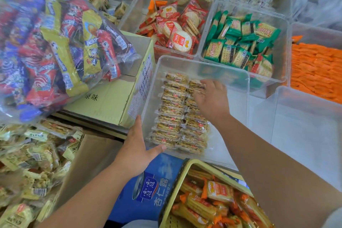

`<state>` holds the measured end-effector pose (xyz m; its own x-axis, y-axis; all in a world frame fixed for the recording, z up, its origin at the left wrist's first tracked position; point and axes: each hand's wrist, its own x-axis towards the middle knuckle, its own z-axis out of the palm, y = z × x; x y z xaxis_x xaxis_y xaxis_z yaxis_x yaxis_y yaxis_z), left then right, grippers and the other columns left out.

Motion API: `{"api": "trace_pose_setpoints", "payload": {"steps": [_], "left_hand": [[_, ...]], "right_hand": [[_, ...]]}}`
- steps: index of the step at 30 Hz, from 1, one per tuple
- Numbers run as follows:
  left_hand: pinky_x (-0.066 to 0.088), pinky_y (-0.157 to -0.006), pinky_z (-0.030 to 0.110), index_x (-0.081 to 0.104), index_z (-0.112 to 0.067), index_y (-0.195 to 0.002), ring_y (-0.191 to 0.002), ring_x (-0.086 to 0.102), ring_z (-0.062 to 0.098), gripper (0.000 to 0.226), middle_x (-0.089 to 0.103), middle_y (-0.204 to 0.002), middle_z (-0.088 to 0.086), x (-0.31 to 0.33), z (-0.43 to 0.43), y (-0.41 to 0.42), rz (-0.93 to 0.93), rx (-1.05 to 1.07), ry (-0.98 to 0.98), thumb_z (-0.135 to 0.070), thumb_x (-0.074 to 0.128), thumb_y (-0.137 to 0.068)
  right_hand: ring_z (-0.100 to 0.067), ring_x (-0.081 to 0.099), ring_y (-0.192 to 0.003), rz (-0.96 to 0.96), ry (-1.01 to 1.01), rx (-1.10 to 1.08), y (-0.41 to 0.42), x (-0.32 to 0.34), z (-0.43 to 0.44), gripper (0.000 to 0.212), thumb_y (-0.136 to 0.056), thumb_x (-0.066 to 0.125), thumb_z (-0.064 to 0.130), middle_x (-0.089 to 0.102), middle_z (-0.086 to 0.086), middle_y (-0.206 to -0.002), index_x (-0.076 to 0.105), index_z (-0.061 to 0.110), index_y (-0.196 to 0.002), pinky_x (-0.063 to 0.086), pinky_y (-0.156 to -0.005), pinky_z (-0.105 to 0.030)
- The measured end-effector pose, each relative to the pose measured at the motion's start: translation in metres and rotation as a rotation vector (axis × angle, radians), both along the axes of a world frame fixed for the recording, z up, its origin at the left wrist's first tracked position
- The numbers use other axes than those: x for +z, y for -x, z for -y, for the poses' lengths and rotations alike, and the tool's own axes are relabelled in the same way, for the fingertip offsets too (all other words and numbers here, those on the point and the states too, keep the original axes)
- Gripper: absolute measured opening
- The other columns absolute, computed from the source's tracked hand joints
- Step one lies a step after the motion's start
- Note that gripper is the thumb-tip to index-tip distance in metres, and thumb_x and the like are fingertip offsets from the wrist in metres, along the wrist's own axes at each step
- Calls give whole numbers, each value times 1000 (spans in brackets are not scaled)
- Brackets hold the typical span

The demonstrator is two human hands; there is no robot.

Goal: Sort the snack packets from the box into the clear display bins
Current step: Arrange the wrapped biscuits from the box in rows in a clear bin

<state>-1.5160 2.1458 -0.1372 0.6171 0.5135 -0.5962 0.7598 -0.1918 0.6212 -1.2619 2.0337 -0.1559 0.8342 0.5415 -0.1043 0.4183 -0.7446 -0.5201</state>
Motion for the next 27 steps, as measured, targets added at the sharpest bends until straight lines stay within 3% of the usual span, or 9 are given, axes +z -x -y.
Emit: {"api": "trace_pose_setpoints", "payload": {"steps": [5, 8, 11, 13, 17, 19, 21, 24, 27], "left_hand": [[22, -124, 39, -12, -30, -163, -158, 11, 18, 113, 3, -173, -4, 19, 14, 13, 25, -92, -161, -61, 66, -89], [22, -124, 35, 19, -27, -164, -156, 19, 16, 86, 18, -170, -5, 43, 22, 41, 100, -161, -234, -58, 60, -95], [35, -110, 22, 62, -21, -137, -131, 51, 16, 46, 58, -141, -3, 72, 21, 84, 297, -161, -365, -34, 72, -94], [43, -93, 21, 72, -17, -115, -106, 61, 17, 25, 67, -113, -4, 89, 13, 121, 373, -111, -448, -28, 73, -93], [38, -82, 6, 73, -15, -103, -93, 55, -1, 20, 64, -99, -8, 111, -20, 205, 359, -13, -547, -30, 66, -92], [38, -82, 6, 73, -19, -105, -96, 57, 3, 12, 64, -102, -10, 112, -44, 248, 293, 57, -576, -26, 71, -95], [39, -82, 10, 71, -22, -112, -101, 60, 11, 20, 65, -108, -9, 108, -74, 288, 206, 106, -564, -24, 74, -93], [42, -88, 26, 64, -23, -128, -110, 58, 16, 39, 63, -119, -3, 95, -125, 341, -11, 49, -544, -32, 75, -92], [42, -94, 28, 61, -23, -135, -117, 56, 17, 47, 60, -124, -2, 81, -174, 375, -98, 7, -510, -27, 74, -90]], "right_hand": [[-26, 39, -132, -45, -70, 150, 70, 31, 22, 36, -92, 67, 33, 53, -3, -140, 67, 24, -126, 37, -111, -41], [-24, 47, -129, -85, -113, 255, 118, 55, 26, 28, -90, 69, 32, 59, -1, -132, 73, 22, -116, 43, -106, -43], [-28, 54, -122, -69, -166, 361, 170, 76, 19, 27, -89, 71, 31, 63, -4, -123, 74, 19, -113, 43, -104, -40], [-26, 54, -121, -60, -184, 443, 207, 87, 8, 26, -90, 70, 34, 63, -4, -122, 75, 21, -112, 41, -104, -38], [-23, 52, -119, -49, -245, 606, 290, 100, -26, 28, -89, 68, 38, 64, -1, -119, 75, 21, -111, 43, -103, -39], [-26, 55, -118, 15, -262, 658, 330, 100, -46, 27, -87, 70, 38, 66, -1, -115, 76, 20, -107, 45, -102, -44], [-28, 54, -123, 42, -228, 703, 365, 98, -65, 27, -87, 69, 39, 67, 0, -117, 77, 21, -106, 42, -106, -49], [-27, 48, -131, 72, -70, 778, 407, 94, -86, 34, -88, 59, 48, 66, 4, -122, 75, 28, -111, 35, -112, -51], [-24, 46, -133, 187, 229, 817, 430, 91, -98, 51, -89, 37, 65, 64, 10, -125, 69, 37, -116, 30, -113, -48]]}}
